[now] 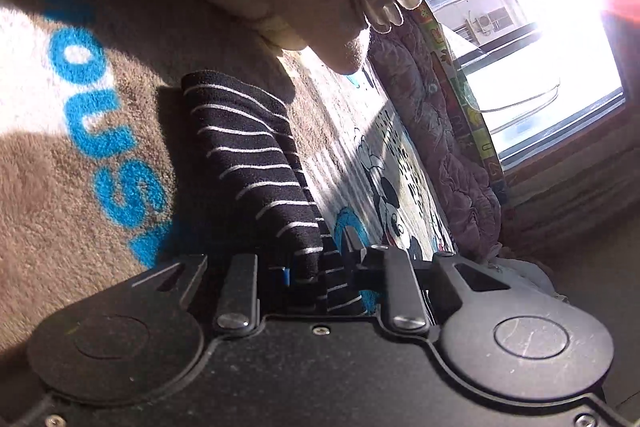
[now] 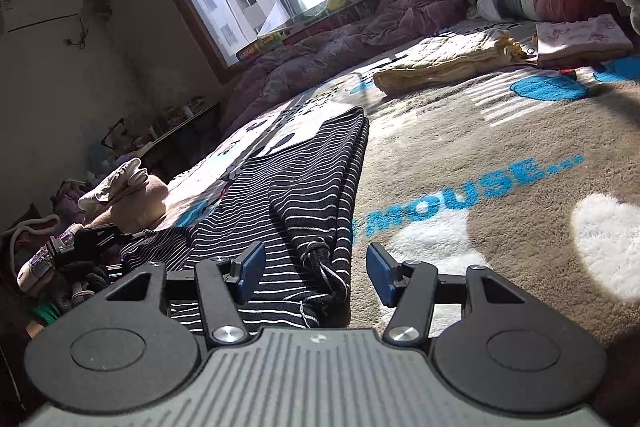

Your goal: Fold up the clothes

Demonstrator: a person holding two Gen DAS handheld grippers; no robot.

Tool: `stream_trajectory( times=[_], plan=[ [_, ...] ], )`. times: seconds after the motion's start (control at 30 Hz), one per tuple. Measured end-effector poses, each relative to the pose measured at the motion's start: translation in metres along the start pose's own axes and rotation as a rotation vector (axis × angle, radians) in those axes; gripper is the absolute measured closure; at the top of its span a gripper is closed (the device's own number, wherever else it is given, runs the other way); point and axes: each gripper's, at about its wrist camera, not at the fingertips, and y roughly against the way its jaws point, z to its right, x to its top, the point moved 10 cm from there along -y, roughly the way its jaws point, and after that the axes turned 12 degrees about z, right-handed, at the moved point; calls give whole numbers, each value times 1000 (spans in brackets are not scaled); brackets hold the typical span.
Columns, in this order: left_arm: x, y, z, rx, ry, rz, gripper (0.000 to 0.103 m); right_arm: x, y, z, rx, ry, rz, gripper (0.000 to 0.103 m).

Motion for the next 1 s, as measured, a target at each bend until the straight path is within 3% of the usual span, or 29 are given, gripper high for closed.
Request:
stream_trajectory(
  times=[0.07, 0.23, 0.43, 0.63, 0.8, 1.0],
  plan=[
    [-6, 0, 19, -45, -57, -7, 95, 0, -7, -7, 23, -1, 0, 47],
    [-29, 13, 73, -158, -221, -8, 96, 1, -26, -27, 115, 8, -3, 47],
    [-73, 22, 119, -240, -404, -43, 96, 14, -48, -36, 188, -27, 17, 47],
    [-129, 16, 163, -314, -554, -101, 96, 29, -62, -29, 243, -160, 27, 47],
    [-165, 15, 181, -356, -601, -151, 96, 37, -71, -16, 292, -312, 17, 40],
    [-208, 18, 197, -387, -673, -202, 96, 51, -83, 14, 305, -479, 49, 40]
  ],
)
